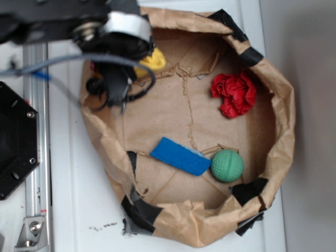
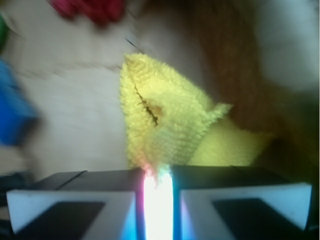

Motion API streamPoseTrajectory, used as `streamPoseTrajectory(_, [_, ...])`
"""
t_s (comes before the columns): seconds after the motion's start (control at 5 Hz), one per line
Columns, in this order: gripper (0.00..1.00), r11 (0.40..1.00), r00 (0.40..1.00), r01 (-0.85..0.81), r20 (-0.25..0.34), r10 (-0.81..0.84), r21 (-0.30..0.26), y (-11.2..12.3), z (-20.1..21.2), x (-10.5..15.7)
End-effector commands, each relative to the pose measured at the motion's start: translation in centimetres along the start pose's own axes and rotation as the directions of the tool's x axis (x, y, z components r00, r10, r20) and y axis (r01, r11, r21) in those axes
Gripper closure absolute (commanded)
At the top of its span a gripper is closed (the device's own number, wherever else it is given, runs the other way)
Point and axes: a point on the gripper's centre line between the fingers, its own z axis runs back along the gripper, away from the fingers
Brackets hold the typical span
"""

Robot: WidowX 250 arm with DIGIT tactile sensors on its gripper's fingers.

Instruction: Grab the yellow cloth.

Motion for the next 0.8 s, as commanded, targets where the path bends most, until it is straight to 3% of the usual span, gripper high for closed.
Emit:
streamPoseTrajectory(0.0, [1.00, 0.974, 0.974, -0.181, 0.116, 0.197, -0.134, -3.5, 5.1, 3.1])
streamPoseTrajectory(0.2, [1.00, 0.972, 0.972, -0.183, 0.121, 0.201, -0.146, -4.1, 5.4, 4.6])
streamPoseTrajectory(0.4, [1.00, 0.960, 0.970, -0.205, 0.093, 0.225, -0.192, -4.1, 4.7, 5.5])
streamPoseTrajectory(0.6, [1.00, 0.955, 0.969, -0.209, 0.086, 0.231, -0.212, -4.2, 4.7, 5.5])
